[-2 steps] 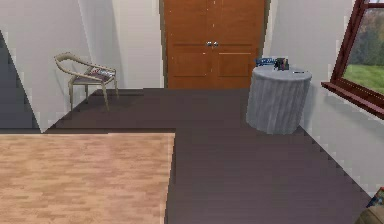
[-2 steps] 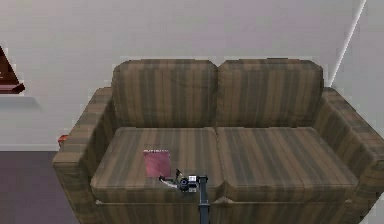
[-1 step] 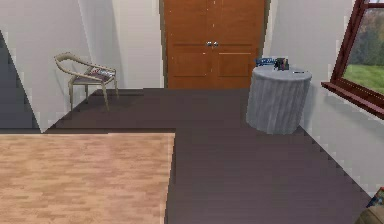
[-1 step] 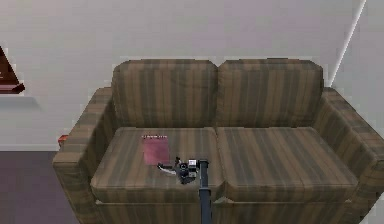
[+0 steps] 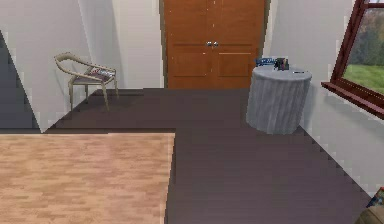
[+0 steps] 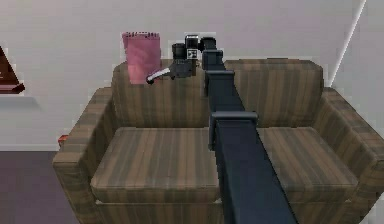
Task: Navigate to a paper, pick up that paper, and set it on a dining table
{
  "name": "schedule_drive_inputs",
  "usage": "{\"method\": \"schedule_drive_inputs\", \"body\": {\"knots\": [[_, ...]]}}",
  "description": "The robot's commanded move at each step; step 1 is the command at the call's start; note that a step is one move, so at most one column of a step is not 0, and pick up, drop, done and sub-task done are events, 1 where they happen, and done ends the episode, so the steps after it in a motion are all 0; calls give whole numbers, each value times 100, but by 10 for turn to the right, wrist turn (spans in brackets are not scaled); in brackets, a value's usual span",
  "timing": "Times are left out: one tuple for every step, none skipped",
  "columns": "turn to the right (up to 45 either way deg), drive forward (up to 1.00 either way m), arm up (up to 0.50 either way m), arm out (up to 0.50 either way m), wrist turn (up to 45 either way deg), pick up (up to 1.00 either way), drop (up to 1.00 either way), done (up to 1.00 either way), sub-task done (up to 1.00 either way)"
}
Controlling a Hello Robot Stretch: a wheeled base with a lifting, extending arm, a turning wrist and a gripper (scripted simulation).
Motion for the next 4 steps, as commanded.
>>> {"method": "schedule_drive_inputs", "body": {"knots": [[0, 0, 0, 0, -450, 0, 0, 0, 0], [0, 0, 0, 0, -450, 0, 0, 0, 0], [0, 0, 0, 0, -120, 0, 0, 0, 0], [0, 0, 0, -48, 0, 0, 0, 0, 0]]}}
